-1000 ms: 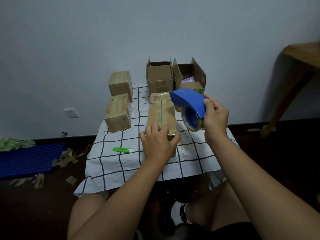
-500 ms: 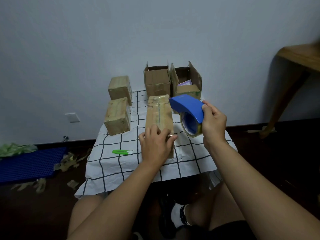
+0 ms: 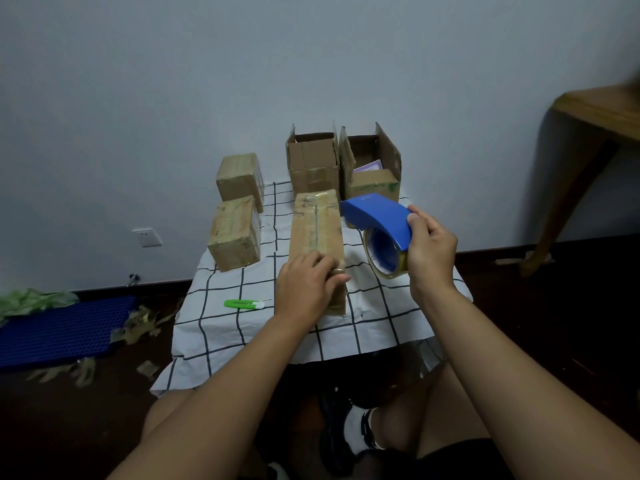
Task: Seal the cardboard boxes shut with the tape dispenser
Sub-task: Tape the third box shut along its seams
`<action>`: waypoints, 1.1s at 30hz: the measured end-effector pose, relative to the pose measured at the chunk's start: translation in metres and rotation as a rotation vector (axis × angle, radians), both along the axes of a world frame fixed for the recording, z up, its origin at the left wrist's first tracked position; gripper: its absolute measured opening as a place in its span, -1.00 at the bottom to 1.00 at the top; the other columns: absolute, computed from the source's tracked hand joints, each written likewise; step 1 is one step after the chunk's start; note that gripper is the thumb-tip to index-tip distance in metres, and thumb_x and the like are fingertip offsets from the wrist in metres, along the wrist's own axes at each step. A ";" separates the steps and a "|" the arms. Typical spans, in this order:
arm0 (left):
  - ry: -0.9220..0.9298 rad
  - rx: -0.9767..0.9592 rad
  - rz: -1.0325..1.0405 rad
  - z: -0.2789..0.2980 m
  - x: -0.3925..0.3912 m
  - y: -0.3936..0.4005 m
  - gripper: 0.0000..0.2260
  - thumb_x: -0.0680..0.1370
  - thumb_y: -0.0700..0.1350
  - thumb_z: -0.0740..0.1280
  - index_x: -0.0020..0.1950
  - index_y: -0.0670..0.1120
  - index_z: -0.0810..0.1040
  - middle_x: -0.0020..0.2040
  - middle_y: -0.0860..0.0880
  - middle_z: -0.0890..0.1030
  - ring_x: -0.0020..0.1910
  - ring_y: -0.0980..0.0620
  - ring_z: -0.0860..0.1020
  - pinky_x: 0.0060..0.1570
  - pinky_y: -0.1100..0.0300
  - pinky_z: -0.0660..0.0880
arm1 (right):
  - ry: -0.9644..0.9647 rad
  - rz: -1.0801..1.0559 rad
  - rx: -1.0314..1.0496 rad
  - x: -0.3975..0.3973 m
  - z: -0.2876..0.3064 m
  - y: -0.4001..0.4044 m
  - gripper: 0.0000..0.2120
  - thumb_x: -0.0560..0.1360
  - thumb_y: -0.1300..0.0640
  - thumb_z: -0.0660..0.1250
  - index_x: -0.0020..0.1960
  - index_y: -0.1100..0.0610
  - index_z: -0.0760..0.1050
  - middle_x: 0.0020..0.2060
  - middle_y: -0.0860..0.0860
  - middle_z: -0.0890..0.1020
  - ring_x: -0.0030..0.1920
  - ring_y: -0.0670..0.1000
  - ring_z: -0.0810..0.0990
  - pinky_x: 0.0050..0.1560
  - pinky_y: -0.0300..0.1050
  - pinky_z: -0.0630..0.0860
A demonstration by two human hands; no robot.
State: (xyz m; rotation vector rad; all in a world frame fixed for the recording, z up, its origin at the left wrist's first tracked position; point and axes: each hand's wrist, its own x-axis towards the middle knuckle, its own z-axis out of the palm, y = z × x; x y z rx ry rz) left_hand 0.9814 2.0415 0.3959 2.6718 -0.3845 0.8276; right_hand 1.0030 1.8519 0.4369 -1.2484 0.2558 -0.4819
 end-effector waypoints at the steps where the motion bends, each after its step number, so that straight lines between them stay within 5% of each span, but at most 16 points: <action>1: 0.000 0.010 -0.009 0.001 0.001 0.003 -0.80 0.50 0.13 0.38 -0.06 0.01 0.60 -0.12 0.05 0.56 -0.12 -0.02 0.50 -0.16 0.15 0.31 | -0.003 0.001 0.004 0.000 0.000 0.000 -0.83 0.60 0.10 0.31 0.13 -0.03 0.63 0.04 -0.14 0.65 0.07 -0.07 0.63 -0.15 -0.32 0.60; 10: 0.010 -0.031 -0.004 -0.003 0.004 0.002 -0.68 0.45 0.25 0.37 -0.09 0.00 0.60 -0.12 0.05 0.55 -0.11 0.01 0.49 -0.10 0.07 0.39 | -0.005 -0.005 -0.030 -0.001 0.001 0.001 -0.78 0.60 0.10 0.30 0.21 0.03 0.62 0.13 -0.03 0.65 0.12 -0.05 0.60 -0.02 -0.24 0.61; 16: -0.025 -0.063 0.088 -0.004 0.002 -0.018 -0.75 0.46 0.09 0.43 -0.22 -0.04 0.49 -0.20 0.02 0.48 -0.16 -0.05 0.48 -0.06 0.02 0.38 | 0.000 0.001 -0.034 0.000 0.003 0.004 -0.77 0.60 0.11 0.30 0.21 0.05 0.63 0.14 -0.01 0.65 0.14 -0.05 0.60 0.06 -0.17 0.62; 21: 0.036 0.095 -0.019 -0.007 -0.001 0.001 -0.59 0.41 0.24 0.43 0.08 -0.01 0.54 0.11 0.01 0.53 0.09 -0.01 0.47 0.14 0.05 0.36 | -0.013 0.013 -0.032 0.001 0.004 0.004 -0.81 0.60 0.11 0.31 0.15 -0.01 0.64 0.07 -0.09 0.66 0.11 -0.07 0.62 -0.01 -0.25 0.61; 25: 0.118 0.290 -0.056 -0.009 -0.004 0.016 -0.42 0.47 0.09 0.44 0.44 -0.01 0.37 0.45 -0.06 0.37 0.44 -0.09 0.32 0.41 -0.01 0.22 | -0.012 0.013 -0.050 0.004 0.005 0.004 -0.80 0.60 0.10 0.31 0.16 0.04 0.64 0.09 -0.02 0.67 0.09 -0.05 0.62 -0.13 -0.31 0.58; 33: -0.010 0.293 0.007 0.002 -0.009 0.021 -0.47 0.42 0.02 0.50 0.35 -0.06 0.49 0.30 -0.06 0.52 0.25 -0.12 0.48 0.18 -0.01 0.41 | -0.033 0.037 -0.074 0.002 0.019 0.014 -0.84 0.60 0.07 0.31 0.11 -0.07 0.63 0.07 -0.05 0.66 0.08 -0.05 0.63 -0.14 -0.29 0.59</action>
